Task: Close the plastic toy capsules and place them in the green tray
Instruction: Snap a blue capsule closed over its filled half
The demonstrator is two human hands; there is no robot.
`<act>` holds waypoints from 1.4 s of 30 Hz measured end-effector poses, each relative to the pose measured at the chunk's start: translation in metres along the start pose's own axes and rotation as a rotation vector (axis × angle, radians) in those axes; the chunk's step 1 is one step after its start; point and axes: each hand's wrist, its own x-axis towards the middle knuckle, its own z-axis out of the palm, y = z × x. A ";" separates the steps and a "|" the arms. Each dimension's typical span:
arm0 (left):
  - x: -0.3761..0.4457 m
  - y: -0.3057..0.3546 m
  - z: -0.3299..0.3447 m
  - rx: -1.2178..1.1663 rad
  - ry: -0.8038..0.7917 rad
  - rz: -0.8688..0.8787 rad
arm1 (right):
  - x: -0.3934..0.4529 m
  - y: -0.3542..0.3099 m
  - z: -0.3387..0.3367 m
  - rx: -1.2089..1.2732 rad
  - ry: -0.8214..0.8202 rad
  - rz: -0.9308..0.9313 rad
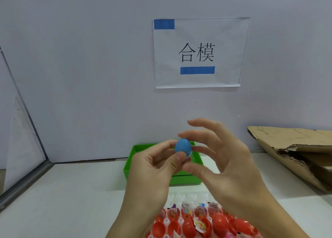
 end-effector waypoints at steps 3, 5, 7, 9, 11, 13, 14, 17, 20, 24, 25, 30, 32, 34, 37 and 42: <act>0.000 -0.002 0.001 0.138 0.099 0.147 | 0.003 -0.002 -0.004 0.342 -0.024 0.322; -0.001 -0.004 0.001 0.240 0.103 0.228 | 0.003 0.000 -0.003 0.568 -0.146 0.505; -0.001 -0.006 -0.001 0.322 0.101 0.282 | 0.003 0.003 -0.001 0.641 -0.189 0.518; 0.000 -0.006 -0.002 0.352 0.095 0.313 | 0.002 0.006 0.001 0.690 -0.168 0.494; 0.001 -0.006 -0.002 0.319 0.080 0.283 | 0.002 0.009 0.002 0.694 -0.166 0.461; 0.000 -0.005 -0.004 0.251 0.013 0.204 | 0.002 0.011 0.001 0.644 -0.154 0.442; -0.001 -0.004 -0.004 0.222 -0.048 0.171 | 0.002 0.012 0.001 0.601 -0.133 0.435; -0.004 -0.003 -0.001 0.083 -0.221 -0.002 | 0.001 0.013 0.000 0.444 -0.075 0.404; -0.003 -0.006 0.006 0.015 -0.158 -0.076 | 0.001 0.008 0.003 0.303 -0.078 0.335; -0.003 -0.011 0.010 -0.021 -0.104 -0.002 | -0.001 0.006 0.009 0.224 -0.067 0.305; -0.003 -0.013 0.011 -0.022 -0.097 0.007 | -0.002 0.007 0.010 0.211 -0.061 0.304; -0.004 -0.017 0.009 -0.035 -0.078 0.012 | -0.002 0.008 0.009 0.241 -0.054 0.331; -0.003 -0.016 0.007 -0.039 -0.082 0.003 | -0.001 0.006 0.007 0.231 -0.083 0.317; -0.003 -0.016 0.008 -0.039 -0.081 0.006 | -0.001 0.006 0.006 0.208 -0.091 0.307; -0.005 -0.016 0.014 -0.024 -0.072 0.036 | -0.002 0.010 0.007 0.145 -0.075 0.299; -0.005 -0.018 0.012 0.019 -0.069 0.043 | -0.003 0.016 0.004 0.175 -0.107 0.331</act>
